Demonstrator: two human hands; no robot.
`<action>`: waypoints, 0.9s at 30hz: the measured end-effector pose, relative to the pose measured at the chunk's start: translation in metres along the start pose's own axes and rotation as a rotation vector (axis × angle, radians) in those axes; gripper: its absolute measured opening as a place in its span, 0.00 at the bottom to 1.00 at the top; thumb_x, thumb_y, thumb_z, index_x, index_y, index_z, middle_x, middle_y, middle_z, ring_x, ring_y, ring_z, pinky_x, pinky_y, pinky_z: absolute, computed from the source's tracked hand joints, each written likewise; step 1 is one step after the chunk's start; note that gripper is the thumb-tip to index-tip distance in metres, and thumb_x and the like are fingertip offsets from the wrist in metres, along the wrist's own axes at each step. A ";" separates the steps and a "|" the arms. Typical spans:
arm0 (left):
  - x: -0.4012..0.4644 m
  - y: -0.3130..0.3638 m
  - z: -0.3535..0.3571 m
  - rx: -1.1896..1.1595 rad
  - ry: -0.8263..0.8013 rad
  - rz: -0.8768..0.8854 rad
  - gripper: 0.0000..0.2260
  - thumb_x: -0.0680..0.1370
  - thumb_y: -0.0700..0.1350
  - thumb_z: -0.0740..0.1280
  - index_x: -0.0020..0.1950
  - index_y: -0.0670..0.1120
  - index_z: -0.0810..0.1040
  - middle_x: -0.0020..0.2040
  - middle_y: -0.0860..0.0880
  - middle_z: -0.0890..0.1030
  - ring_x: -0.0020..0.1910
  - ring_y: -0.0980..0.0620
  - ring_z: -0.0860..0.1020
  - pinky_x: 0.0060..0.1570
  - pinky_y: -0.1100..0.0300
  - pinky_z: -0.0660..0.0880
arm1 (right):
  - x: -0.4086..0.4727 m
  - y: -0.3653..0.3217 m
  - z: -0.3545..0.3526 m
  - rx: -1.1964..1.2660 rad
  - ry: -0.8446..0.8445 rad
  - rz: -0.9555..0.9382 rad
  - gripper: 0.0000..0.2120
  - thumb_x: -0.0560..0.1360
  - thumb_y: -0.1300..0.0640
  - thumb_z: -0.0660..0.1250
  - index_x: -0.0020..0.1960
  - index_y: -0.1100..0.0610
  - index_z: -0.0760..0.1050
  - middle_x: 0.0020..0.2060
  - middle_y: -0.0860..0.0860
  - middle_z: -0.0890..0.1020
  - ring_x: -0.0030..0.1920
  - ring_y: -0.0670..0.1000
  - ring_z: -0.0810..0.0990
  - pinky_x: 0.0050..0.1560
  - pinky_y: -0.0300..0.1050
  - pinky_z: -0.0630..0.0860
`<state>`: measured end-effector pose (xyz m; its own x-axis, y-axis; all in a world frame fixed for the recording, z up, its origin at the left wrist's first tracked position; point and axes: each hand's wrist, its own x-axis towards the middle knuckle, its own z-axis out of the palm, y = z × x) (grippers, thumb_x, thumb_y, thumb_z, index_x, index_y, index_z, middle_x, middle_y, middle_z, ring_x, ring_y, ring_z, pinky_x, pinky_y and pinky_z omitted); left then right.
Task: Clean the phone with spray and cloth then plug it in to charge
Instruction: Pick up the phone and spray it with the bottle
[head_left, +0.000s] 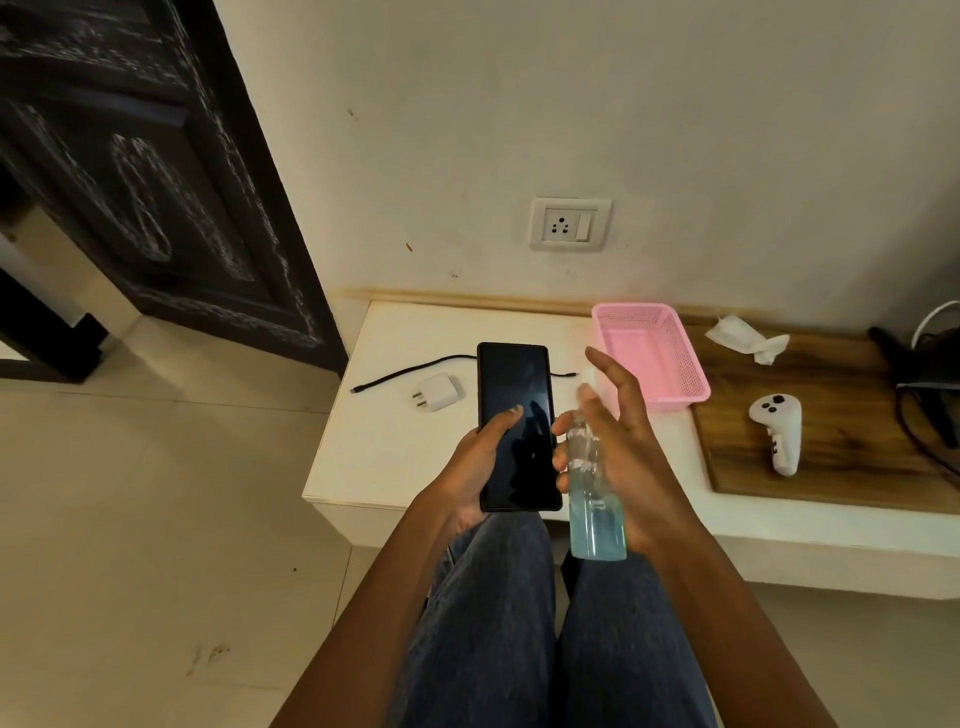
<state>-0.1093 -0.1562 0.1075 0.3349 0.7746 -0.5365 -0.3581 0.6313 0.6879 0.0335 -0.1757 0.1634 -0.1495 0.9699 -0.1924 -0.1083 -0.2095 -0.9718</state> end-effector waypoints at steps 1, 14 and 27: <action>0.001 -0.001 -0.001 0.012 -0.003 0.007 0.26 0.77 0.59 0.61 0.63 0.38 0.72 0.50 0.33 0.78 0.43 0.43 0.79 0.54 0.45 0.76 | 0.001 0.000 0.002 -0.099 -0.005 -0.054 0.21 0.73 0.43 0.63 0.65 0.35 0.64 0.40 0.56 0.78 0.30 0.51 0.79 0.29 0.44 0.77; 0.008 -0.003 0.001 -0.133 -0.158 0.031 0.42 0.64 0.75 0.52 0.62 0.46 0.78 0.41 0.45 0.84 0.40 0.48 0.83 0.48 0.52 0.79 | 0.023 0.002 0.009 -0.630 -0.003 -0.172 0.12 0.76 0.53 0.64 0.55 0.42 0.64 0.35 0.53 0.75 0.25 0.50 0.76 0.27 0.47 0.78; 0.012 -0.007 -0.006 -0.143 -0.100 0.003 0.40 0.64 0.79 0.50 0.46 0.47 0.84 0.45 0.44 0.83 0.42 0.46 0.82 0.40 0.55 0.79 | 0.005 0.008 0.022 -0.358 -0.129 -0.045 0.15 0.75 0.54 0.66 0.57 0.39 0.67 0.33 0.53 0.75 0.25 0.50 0.76 0.25 0.43 0.77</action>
<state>-0.1085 -0.1511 0.0933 0.4162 0.7735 -0.4780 -0.4774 0.6333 0.6091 0.0099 -0.1755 0.1579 -0.2775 0.9487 -0.1518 0.2290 -0.0881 -0.9694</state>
